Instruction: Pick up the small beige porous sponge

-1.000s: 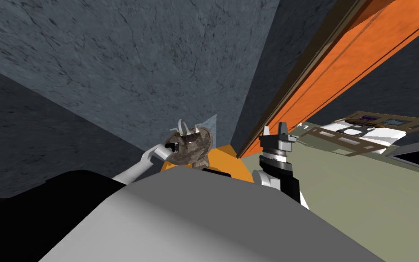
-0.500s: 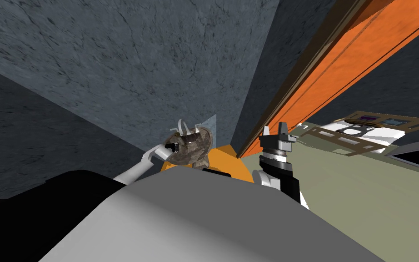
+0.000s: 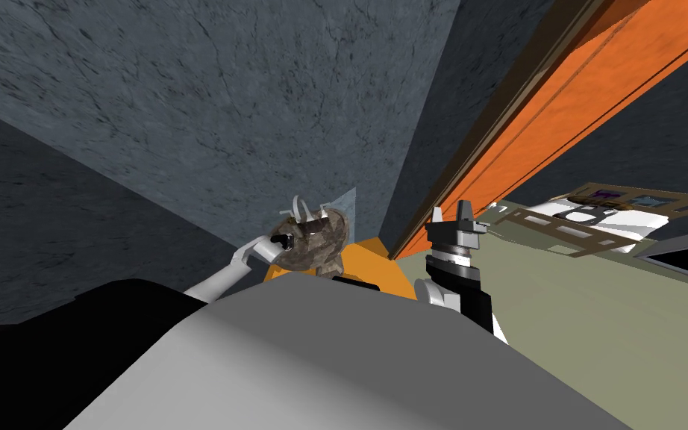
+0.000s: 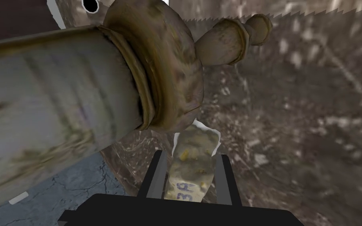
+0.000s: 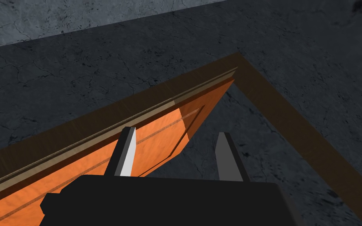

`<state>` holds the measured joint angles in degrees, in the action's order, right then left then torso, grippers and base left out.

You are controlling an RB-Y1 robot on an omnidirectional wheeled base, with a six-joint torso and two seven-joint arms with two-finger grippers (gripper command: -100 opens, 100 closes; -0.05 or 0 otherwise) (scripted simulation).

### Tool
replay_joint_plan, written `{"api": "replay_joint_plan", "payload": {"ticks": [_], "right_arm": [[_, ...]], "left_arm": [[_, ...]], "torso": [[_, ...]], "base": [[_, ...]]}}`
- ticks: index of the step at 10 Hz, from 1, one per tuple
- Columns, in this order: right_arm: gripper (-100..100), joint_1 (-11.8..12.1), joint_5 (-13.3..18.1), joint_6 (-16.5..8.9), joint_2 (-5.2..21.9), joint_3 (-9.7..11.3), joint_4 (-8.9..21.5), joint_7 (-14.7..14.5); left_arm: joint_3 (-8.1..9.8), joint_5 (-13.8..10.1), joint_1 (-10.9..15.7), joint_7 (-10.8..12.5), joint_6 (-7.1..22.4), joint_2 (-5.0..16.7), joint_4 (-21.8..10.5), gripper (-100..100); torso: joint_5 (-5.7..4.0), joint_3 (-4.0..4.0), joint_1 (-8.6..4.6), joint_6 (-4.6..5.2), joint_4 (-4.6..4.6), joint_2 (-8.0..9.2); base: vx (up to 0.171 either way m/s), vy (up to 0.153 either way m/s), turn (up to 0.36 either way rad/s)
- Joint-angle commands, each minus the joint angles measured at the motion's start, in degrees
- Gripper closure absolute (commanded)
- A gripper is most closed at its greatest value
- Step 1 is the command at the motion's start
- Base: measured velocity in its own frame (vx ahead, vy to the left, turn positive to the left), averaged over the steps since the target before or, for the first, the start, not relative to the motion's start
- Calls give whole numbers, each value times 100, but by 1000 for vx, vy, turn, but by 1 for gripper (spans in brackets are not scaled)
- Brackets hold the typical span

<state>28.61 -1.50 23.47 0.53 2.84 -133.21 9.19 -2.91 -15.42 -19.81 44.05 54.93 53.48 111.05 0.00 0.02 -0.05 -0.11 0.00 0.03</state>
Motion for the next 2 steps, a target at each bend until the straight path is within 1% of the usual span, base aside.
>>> {"api": "replay_joint_plan", "payload": {"ticks": [1,2], "right_arm": [[0,0,0,0,0,0,0,0],[0,0,0,0,0,0,0,0]], "left_arm": [[0,0,0,0,0,0,0,100],[-1,-2,2,9,17,5,11,0]], "torso": [[0,0,0,0,0,0],[2,0,2,0,-1,0]], "base": [[0,0,0],[0,0,0]]}}
